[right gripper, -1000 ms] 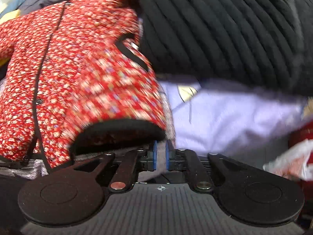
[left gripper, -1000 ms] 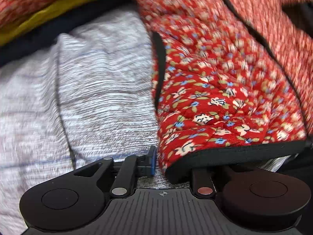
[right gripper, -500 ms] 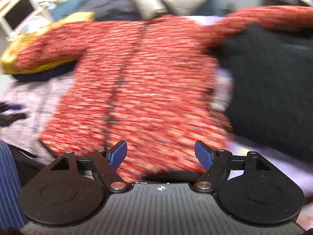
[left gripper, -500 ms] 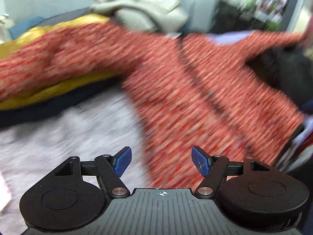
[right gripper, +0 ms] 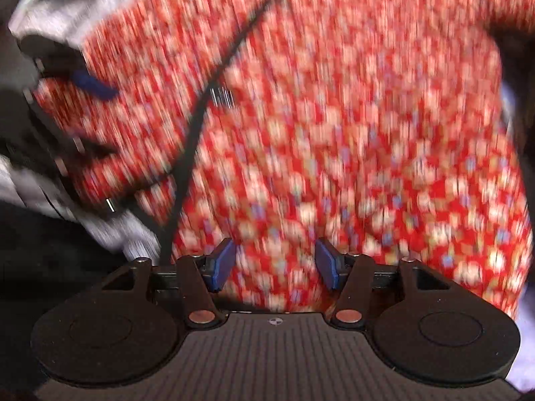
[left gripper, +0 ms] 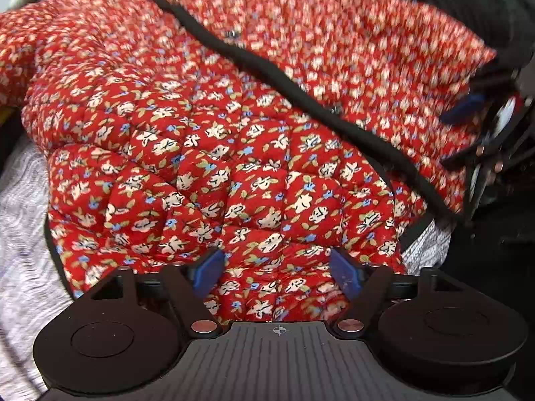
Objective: Fold large clothes
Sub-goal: 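Pull the hem taut with both grippers and release it onto the bed, then grasp a jacket sleeve cuff with the right gripper and lift it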
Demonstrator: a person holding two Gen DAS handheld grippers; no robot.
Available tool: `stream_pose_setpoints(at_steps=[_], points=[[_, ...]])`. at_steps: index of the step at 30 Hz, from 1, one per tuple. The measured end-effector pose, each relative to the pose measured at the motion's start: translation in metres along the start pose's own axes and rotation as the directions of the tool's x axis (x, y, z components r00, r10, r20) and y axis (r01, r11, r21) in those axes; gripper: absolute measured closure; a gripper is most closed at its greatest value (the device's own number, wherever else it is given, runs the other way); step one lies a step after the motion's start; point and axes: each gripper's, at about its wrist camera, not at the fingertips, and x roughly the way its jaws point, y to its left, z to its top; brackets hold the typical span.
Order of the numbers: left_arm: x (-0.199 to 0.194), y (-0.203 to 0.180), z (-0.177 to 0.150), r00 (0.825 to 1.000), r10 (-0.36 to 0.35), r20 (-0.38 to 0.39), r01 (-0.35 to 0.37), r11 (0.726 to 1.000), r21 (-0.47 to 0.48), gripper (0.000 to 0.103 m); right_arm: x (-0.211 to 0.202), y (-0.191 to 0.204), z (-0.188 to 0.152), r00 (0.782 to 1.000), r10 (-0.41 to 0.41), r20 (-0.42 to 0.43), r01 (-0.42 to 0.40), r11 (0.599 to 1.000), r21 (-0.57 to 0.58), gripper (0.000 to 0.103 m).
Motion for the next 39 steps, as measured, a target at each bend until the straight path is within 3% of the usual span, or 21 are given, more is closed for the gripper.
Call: stream_pose_setpoints(at_steps=[3,6,11,14,16,19,22,24,28,32,35,37,39], points=[[0.000,-0.011,-0.003,0.999,0.043,0.015,-0.044,0.999,0.020,0.000,-0.002,0.000,-0.007,0.999,-0.008,0.049,0.008,1.000,0.004,0.037],[0.005,-0.016,0.002,0.998,0.064,0.006,-0.063,0.998,-0.011,0.000,0.005,0.005,0.000,1.000,-0.007,0.028,0.006,1.000,0.023,0.025],[-0.010,-0.008,0.022,0.997,0.033,-0.063,-0.041,0.991,-0.130,0.000,0.020,0.017,0.022,0.999,-0.019,-0.036,0.019,1.000,0.014,0.024],[-0.042,0.010,0.023,0.999,0.047,-0.001,-0.047,0.979,-0.200,0.000,0.012,0.012,0.038,1.000,0.000,-0.024,0.002,0.997,0.075,0.021],[-0.062,0.023,0.025,0.994,0.100,0.041,-0.088,0.966,-0.242,0.000,0.000,0.005,0.046,1.000,0.003,0.004,-0.004,0.991,0.131,0.015],[-0.085,0.041,0.032,0.969,0.235,0.073,-0.202,0.930,-0.308,0.000,-0.019,-0.008,0.062,0.998,0.015,0.068,-0.030,0.975,0.219,0.011],[-0.098,0.053,0.045,0.921,0.389,0.025,-0.355,0.862,-0.362,0.000,-0.037,-0.025,0.082,0.990,0.022,0.141,-0.064,0.951,0.302,0.010],[-0.103,0.061,0.053,0.906,0.424,0.008,-0.387,0.835,-0.391,0.000,-0.052,-0.039,0.093,0.979,0.031,0.203,-0.106,0.923,0.369,0.010],[-0.116,0.071,0.062,0.910,0.413,0.011,-0.364,0.814,-0.452,0.000,-0.082,-0.084,0.110,0.934,0.002,0.357,-0.198,0.835,0.513,0.010],[-0.120,0.072,0.068,0.924,0.383,0.021,-0.330,0.821,-0.465,0.000,-0.121,-0.157,0.104,0.875,-0.152,0.460,-0.221,0.720,0.658,0.010],[-0.117,0.071,0.066,0.912,0.411,0.000,-0.370,0.820,-0.437,0.000,-0.146,-0.223,0.081,0.835,-0.289,0.468,-0.259,0.544,0.798,0.010],[-0.117,0.069,0.062,0.903,0.430,-0.023,-0.397,0.811,-0.431,0.000,-0.164,-0.262,0.062,0.793,-0.377,0.478,-0.306,0.431,0.849,0.010],[-0.116,0.072,0.055,0.902,0.430,-0.044,-0.403,0.803,-0.440,0.000,-0.180,-0.293,0.051,0.759,-0.455,0.465,-0.315,0.369,0.875,0.010]])
